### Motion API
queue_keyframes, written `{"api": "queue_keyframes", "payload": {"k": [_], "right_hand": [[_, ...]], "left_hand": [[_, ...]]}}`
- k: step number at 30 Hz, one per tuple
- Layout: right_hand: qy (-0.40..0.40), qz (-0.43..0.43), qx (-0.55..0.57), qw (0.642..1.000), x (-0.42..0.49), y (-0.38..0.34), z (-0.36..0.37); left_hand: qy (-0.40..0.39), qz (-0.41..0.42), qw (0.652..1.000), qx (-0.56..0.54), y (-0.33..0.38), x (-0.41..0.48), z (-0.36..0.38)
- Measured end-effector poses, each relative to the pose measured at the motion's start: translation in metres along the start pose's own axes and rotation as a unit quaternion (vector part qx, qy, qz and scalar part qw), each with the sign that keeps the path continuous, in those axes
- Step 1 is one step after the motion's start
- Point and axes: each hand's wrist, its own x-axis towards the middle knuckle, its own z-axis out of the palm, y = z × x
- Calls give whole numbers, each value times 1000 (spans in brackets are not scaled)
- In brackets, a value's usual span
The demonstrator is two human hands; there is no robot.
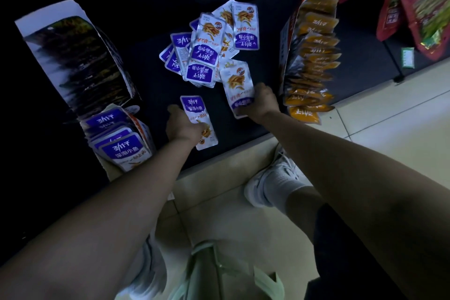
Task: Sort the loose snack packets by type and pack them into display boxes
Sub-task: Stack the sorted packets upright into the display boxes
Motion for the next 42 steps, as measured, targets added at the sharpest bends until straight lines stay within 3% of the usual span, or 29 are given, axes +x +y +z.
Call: {"api": "queue_keyframes", "payload": {"k": [5,11,13,16,18,22,25,27,29,31,33,36,39,42], "right_hand": [[-44,-29,144,988,-17,-7,-12],[-102,-50,318,941,-52,-23,-49],[-173,-48,288,941,-65,-27,-61],[-310,-53,139,939,-83,-31,-72],[-360,-56,59,929,-98,-40,-75],[-361,-91,-65,926,-133,-70,-74],[-340,-107,-63,932,-151,-86,-70],[-269,-116,-20,956,-162,-93,-69],[-185,-111,95,972,-166,-94,-65],[-142,-101,211,962,-170,-96,-58],[-128,-108,244,955,-175,-100,-47],[-145,-111,275,944,-184,-107,-29],[-217,-59,280,933,-185,-107,-14],[-305,-53,236,921,-191,-108,-2]], "left_hand": [[-16,-4,997,-76,0,-8,-18],[-17,17,987,-160,15,-32,-54],[-34,13,982,-183,19,-43,-67],[-93,10,973,-212,22,-60,-85],[-139,7,966,-219,22,-72,-92],[-221,11,955,-197,18,-99,-106],[-244,85,959,-120,9,-112,-114],[-211,96,963,-137,2,-117,-120],[-210,89,959,-170,-4,-122,-127],[-232,83,954,-173,-8,-128,-134],[-234,78,955,-163,-12,-131,-138],[-205,85,959,-175,-18,-138,-143],[-142,65,968,-195,-32,-136,-154],[-176,68,961,-200,-44,-137,-163]]}}
